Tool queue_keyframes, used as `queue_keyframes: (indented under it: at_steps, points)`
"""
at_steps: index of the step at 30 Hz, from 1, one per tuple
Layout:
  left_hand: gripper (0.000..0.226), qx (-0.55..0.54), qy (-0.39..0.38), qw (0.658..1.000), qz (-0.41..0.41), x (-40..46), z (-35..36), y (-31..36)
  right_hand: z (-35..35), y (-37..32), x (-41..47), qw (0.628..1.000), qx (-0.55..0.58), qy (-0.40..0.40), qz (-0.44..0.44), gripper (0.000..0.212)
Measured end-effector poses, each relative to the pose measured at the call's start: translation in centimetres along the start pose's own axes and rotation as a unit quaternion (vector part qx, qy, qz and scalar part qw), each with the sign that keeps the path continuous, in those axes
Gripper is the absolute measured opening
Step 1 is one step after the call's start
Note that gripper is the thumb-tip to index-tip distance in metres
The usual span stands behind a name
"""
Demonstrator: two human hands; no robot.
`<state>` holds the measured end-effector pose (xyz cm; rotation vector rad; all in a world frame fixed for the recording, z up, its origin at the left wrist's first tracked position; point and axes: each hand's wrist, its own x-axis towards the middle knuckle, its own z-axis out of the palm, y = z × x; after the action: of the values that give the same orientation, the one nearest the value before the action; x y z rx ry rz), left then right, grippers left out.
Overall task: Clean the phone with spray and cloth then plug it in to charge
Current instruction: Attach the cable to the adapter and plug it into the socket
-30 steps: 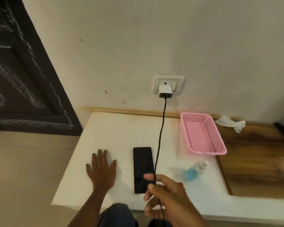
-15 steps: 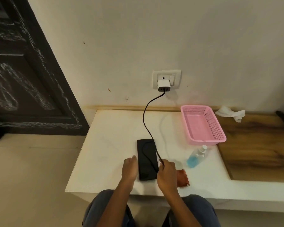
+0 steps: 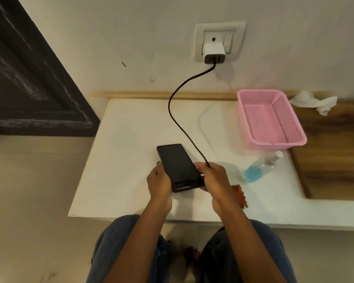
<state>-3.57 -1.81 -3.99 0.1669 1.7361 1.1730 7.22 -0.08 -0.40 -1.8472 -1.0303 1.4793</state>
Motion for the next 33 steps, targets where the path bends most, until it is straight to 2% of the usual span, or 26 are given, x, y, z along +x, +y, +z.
queue_keyframes:
  at_steps: [3, 5, 7, 9, 12, 14, 16, 18, 19, 21, 23, 25, 27, 29, 31, 33]
  points:
    - [0.04, -0.109, -0.069, 0.987, -0.096, -0.9, 0.2, 1.0, -0.6, -0.8, -0.6, 1.0, 0.014, -0.011, -0.002, 0.019]
    - [0.055, -0.167, -0.136, 0.959, -0.182, -1.4, 0.1, 1.6, -0.8, -1.0, -0.8, 0.999, 0.042, -0.023, 0.003, 0.019]
    - [0.067, -0.207, -0.203, 0.93, -0.225, -1.6, 0.1, 2.1, -1.1, -1.2, -0.8, 0.998, 0.062, -0.026, 0.001, 0.022]
    - [0.076, -0.239, -0.24, 0.915, -0.219, -1.4, 0.3, 2.3, -1.3, -1.1, -0.8, 0.997, 0.067, -0.03, -0.004, 0.024]
    - [0.08, -0.277, -0.24, 0.912, -0.184, -1.4, 0.8, 2.8, -1.2, -0.9, -0.8, 0.999, 0.018, -0.002, -0.048, 0.025]
    - [0.08, -0.307, -0.226, 0.91, -0.164, -1.5, 0.8, 3.2, -1.1, -0.7, -0.9, 0.989, -0.051, 0.065, -0.12, 0.026]
    - [0.082, -0.337, -0.221, 0.903, -0.148, -1.6, 0.7, 3.6, -1.1, -0.6, -0.8, 0.963, -0.137, 0.153, -0.175, 0.031]
    - [0.086, -0.367, -0.22, 0.893, -0.142, -1.6, 0.5, 4.0, -1.3, -0.5, -0.7, 0.929, -0.227, 0.216, -0.199, 0.042]
    - [0.088, -0.382, -0.219, 0.886, -0.144, -1.5, 0.4, 4.2, -1.3, -0.5, -0.7, 0.924, -0.234, 0.224, -0.205, 0.047]
    - [0.09, -0.411, -0.213, 0.874, -0.15, -1.5, 0.3, 4.4, -1.2, -0.8, -0.9, 0.948, -0.133, 0.202, -0.207, 0.049]
    - [0.093, -0.432, -0.202, 0.865, -0.153, -1.7, 0.2, 4.7, -1.1, -1.3, -1.3, 0.972, -0.001, 0.178, -0.151, 0.047]
    - [0.094, -0.441, -0.194, 0.863, -0.153, -1.7, 0.2, 4.9, -1.1, -1.9, -1.8, 0.985, 0.103, 0.111, -0.088, 0.051]
    - [0.093, -0.443, -0.186, 0.864, -0.152, -1.7, 0.1, 5.1, -1.3, -2.6, -2.2, 0.975, 0.216, 0.021, -0.055, 0.048]
    - [0.095, -0.441, -0.179, 0.866, -0.154, -1.5, -0.1, 5.2, -1.5, -3.3, -2.8, 0.945, 0.319, -0.054, -0.052, 0.037]
    - [0.097, -0.44, -0.177, 0.867, -0.154, -1.5, -0.2, 5.3, -1.6, -3.8, -3.3, 0.923, 0.363, -0.102, -0.078, 0.023]
    - [0.099, -0.438, -0.177, 0.868, -0.151, -1.3, -0.3, 5.3, -1.4, -3.9, -3.7, 0.92, 0.347, -0.12, -0.134, 0.013]
